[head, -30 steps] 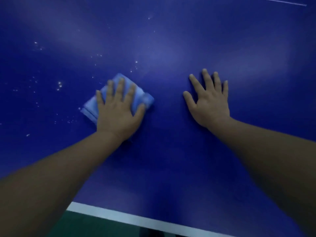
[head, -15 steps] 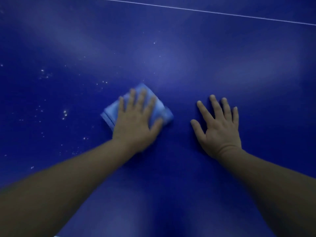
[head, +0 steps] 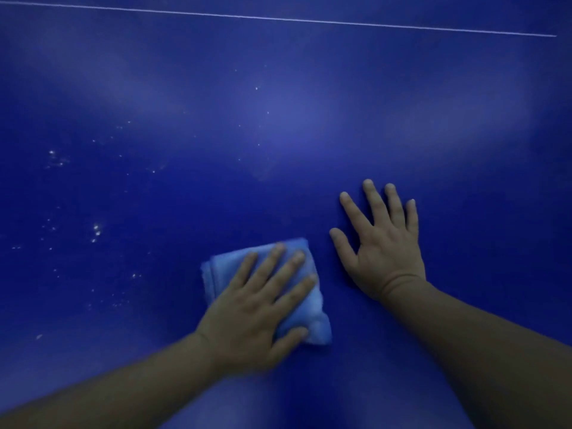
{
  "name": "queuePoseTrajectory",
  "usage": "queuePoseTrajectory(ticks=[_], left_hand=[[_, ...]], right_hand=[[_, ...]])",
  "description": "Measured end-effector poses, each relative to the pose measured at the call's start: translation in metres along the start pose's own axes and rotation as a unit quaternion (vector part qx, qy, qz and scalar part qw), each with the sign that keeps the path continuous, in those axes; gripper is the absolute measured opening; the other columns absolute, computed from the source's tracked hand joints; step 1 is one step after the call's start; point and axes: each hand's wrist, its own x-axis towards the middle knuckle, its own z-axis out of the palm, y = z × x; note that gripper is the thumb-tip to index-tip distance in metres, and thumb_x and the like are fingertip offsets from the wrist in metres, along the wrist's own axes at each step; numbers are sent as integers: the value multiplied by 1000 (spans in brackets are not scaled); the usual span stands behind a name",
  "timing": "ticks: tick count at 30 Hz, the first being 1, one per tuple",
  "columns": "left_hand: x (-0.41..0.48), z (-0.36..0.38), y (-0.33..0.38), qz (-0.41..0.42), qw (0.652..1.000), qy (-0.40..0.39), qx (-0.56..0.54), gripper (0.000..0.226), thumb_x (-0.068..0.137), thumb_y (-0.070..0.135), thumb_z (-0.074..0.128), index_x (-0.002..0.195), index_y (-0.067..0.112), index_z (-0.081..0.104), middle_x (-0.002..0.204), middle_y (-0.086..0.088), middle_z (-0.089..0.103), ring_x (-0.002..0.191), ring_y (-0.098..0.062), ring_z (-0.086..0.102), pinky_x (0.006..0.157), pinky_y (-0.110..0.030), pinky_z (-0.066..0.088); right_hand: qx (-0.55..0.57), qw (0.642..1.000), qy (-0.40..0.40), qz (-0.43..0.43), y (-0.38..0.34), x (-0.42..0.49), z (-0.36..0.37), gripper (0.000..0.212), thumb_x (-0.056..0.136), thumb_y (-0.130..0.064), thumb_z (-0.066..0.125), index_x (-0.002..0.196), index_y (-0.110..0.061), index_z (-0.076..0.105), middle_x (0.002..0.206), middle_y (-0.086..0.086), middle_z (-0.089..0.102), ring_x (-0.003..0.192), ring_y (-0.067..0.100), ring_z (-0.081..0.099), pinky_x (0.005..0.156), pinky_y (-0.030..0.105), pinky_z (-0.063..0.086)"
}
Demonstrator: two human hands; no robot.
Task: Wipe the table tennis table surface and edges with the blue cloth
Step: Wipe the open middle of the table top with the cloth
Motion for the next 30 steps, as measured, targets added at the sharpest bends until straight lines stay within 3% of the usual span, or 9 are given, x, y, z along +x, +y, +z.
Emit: queuePoseTrajectory(ticks=[2,4,7,9,14,16,20,22,30], left_hand=[[19,-10,-29,136,990,-32,7,70,98,63,41,157,27,32,168,-6,19,154,-34,14,122,-58,13],[66,-20,-73,136,989,-21,48,69,96,62,40,154,24,40,164,-11,29,151,-38,23,121,-56,16],[136,-44,-136,-198,980,-14,16,74,96,65,28,158,24,29,167,-10,19,153,-37,13,121,-56,8],[149,-39,-129,-297,955,-1,28,72,99,63,28,159,25,23,168,-8,13,154,-36,7,122,-55,3],[78,-13,-53,92,996,0,11,70,98,63,35,158,26,31,167,-6,19,155,-33,11,123,-55,9],[86,-19,-83,135,990,-14,31,70,97,64,36,156,27,34,166,-6,23,154,-33,16,123,-54,12],[153,-39,-149,-234,972,-3,28,74,96,67,25,159,26,26,168,-7,16,154,-34,11,122,-55,6],[169,-38,-151,-304,952,17,24,71,100,63,27,159,25,23,168,-7,14,154,-35,8,122,-56,4],[75,-14,-77,100,995,5,27,68,98,62,37,157,29,33,167,-5,21,154,-31,15,123,-54,10]], right_hand=[[0,1000,2,-2,0,0,1,68,95,-65,24,157,-36,27,167,3,16,154,34,7,122,59,5],[-1,1000,1,-2,0,1,0,68,95,-65,22,157,-36,27,167,3,16,154,34,7,122,59,5],[-4,1000,0,-2,-1,0,-1,68,95,-65,20,157,-36,27,167,3,16,154,33,7,122,59,6],[-4,1000,4,2,-1,0,-2,69,95,-65,20,157,-36,28,167,3,17,154,33,8,122,59,6],[4,1000,-1,-1,-1,1,-3,68,94,-63,23,156,-36,29,167,4,18,154,34,9,122,60,8],[0,1000,-6,-1,-1,0,-4,68,94,-64,22,157,-37,28,167,3,17,154,33,8,122,59,7],[2,1000,5,0,0,0,-1,67,95,-65,24,156,-37,28,167,2,18,154,32,8,122,59,7],[4,1000,10,-2,1,0,1,67,96,-64,25,156,-36,29,166,2,19,154,32,9,122,59,7],[-5,1000,-20,4,1,1,-2,67,95,-65,24,157,-38,27,167,1,16,154,32,7,122,58,7]])
